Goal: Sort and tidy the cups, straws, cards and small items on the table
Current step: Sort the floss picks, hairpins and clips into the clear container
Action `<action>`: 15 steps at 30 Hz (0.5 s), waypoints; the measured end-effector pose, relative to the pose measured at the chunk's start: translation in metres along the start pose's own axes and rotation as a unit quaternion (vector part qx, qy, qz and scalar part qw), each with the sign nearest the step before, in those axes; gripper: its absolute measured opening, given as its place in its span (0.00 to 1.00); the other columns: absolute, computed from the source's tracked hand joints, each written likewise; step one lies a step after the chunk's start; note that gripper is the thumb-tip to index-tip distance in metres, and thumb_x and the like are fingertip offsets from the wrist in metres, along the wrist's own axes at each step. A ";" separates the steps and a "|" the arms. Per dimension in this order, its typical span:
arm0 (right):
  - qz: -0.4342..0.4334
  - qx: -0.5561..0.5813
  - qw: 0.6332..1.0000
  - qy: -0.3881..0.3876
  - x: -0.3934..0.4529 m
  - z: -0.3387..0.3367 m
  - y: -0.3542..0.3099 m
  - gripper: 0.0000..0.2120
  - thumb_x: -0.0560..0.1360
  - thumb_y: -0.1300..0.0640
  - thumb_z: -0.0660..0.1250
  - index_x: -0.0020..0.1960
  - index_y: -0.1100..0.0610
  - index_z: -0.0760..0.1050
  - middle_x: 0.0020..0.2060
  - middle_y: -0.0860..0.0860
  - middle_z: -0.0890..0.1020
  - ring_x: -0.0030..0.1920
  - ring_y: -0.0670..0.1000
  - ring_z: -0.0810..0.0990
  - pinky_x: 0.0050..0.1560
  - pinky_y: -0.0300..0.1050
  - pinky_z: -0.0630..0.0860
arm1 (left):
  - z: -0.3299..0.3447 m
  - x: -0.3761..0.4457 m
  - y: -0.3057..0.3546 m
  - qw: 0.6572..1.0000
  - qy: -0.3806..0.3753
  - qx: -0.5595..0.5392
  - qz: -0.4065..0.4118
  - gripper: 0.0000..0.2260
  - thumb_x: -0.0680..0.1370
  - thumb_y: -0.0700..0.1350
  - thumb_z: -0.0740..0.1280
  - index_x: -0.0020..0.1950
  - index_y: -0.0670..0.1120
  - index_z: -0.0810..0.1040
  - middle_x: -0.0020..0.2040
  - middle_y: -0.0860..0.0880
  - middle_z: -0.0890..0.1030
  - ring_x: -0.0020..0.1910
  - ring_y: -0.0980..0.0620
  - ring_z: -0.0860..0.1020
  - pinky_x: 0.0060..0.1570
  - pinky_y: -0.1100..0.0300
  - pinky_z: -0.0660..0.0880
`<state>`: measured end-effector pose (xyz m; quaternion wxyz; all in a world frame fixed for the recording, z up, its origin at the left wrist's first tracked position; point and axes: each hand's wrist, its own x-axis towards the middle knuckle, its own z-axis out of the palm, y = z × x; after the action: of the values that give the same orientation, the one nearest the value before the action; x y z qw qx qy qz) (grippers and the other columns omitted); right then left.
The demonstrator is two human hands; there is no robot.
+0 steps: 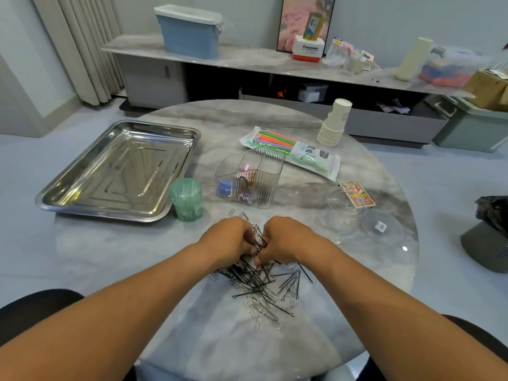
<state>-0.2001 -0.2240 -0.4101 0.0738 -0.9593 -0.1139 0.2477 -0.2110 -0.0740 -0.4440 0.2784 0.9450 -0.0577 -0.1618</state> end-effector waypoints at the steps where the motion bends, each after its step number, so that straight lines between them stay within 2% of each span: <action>1: 0.003 0.009 1.000 0.002 0.002 0.000 -0.001 0.17 0.69 0.47 0.79 0.39 0.54 0.73 0.35 0.49 0.78 0.38 0.52 0.76 0.37 0.43 0.70 | -0.001 0.001 0.000 1.000 0.001 0.002 -0.001 0.06 0.74 0.46 0.77 0.43 0.55 0.80 0.40 0.57 0.80 0.46 0.53 0.80 0.47 0.58 0.77; 4: 0.008 0.025 1.000 0.000 0.003 -0.003 0.000 0.10 0.71 0.52 0.77 0.42 0.56 0.79 0.40 0.51 0.83 0.43 0.54 0.81 0.45 0.47 0.77 | -0.010 0.004 -0.004 0.999 0.008 0.029 -0.013 0.06 0.75 0.46 0.76 0.42 0.54 0.81 0.41 0.57 0.82 0.45 0.53 0.80 0.47 0.58 0.77; 6: 0.001 0.006 1.000 0.007 0.002 -0.005 0.004 0.07 0.72 0.56 0.75 0.43 0.59 0.81 0.42 0.53 0.84 0.45 0.56 0.83 0.47 0.49 0.80 | -0.017 0.004 -0.008 0.999 0.000 0.048 -0.026 0.06 0.74 0.46 0.76 0.41 0.53 0.81 0.41 0.56 0.82 0.44 0.54 0.81 0.47 0.57 0.78; 8: -0.003 -0.017 1.000 0.009 0.002 -0.007 0.009 0.05 0.72 0.60 0.71 0.41 0.62 0.78 0.40 0.54 0.83 0.42 0.58 0.81 0.41 0.49 0.79 | -0.021 0.003 -0.013 0.998 -0.011 0.051 -0.034 0.08 0.74 0.46 0.76 0.41 0.54 0.79 0.40 0.57 0.81 0.42 0.56 0.79 0.43 0.58 0.76; 10: 0.001 -0.017 1.000 0.003 0.002 -0.012 0.015 0.08 0.73 0.61 0.70 0.37 0.59 0.75 0.35 0.54 0.78 0.36 0.56 0.76 0.36 0.46 0.73 | -0.022 0.000 -0.013 0.999 -0.005 0.043 -0.031 0.07 0.76 0.46 0.74 0.42 0.55 0.78 0.40 0.58 0.79 0.40 0.59 0.76 0.38 0.60 0.72; 11: 0.003 -0.002 1.000 -0.004 0.002 -0.016 0.018 0.09 0.74 0.60 0.71 0.36 0.58 0.75 0.34 0.53 0.78 0.35 0.54 0.75 0.35 0.44 0.73 | -0.022 0.000 -0.011 0.999 0.010 0.019 -0.028 0.06 0.78 0.46 0.72 0.44 0.55 0.78 0.42 0.58 0.79 0.41 0.59 0.76 0.39 0.60 0.73; 13: 0.003 0.056 0.998 -0.007 0.000 -0.027 0.023 0.11 0.73 0.59 0.73 0.34 0.55 0.76 0.32 0.49 0.79 0.32 0.50 0.75 0.32 0.41 0.72 | -0.022 0.001 -0.004 0.992 0.038 -0.111 -0.043 0.02 0.82 0.47 0.67 0.50 0.52 0.79 0.46 0.54 0.80 0.44 0.55 0.79 0.46 0.57 0.78; 15: 0.004 0.127 0.992 0.004 -0.001 -0.038 0.029 0.09 0.72 0.58 0.75 0.35 0.55 0.80 0.33 0.50 0.82 0.32 0.49 0.77 0.33 0.40 0.73 | -0.024 0.002 0.005 0.952 0.044 -0.294 -0.079 0.07 0.84 0.47 0.63 0.58 0.47 0.78 0.50 0.49 0.81 0.49 0.51 0.81 0.54 0.53 0.80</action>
<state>-0.1769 -0.2553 -0.3825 0.1940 -0.9438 -0.0772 0.2562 -0.2015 -0.0666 -0.4228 0.5322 0.8291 0.0800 -0.1514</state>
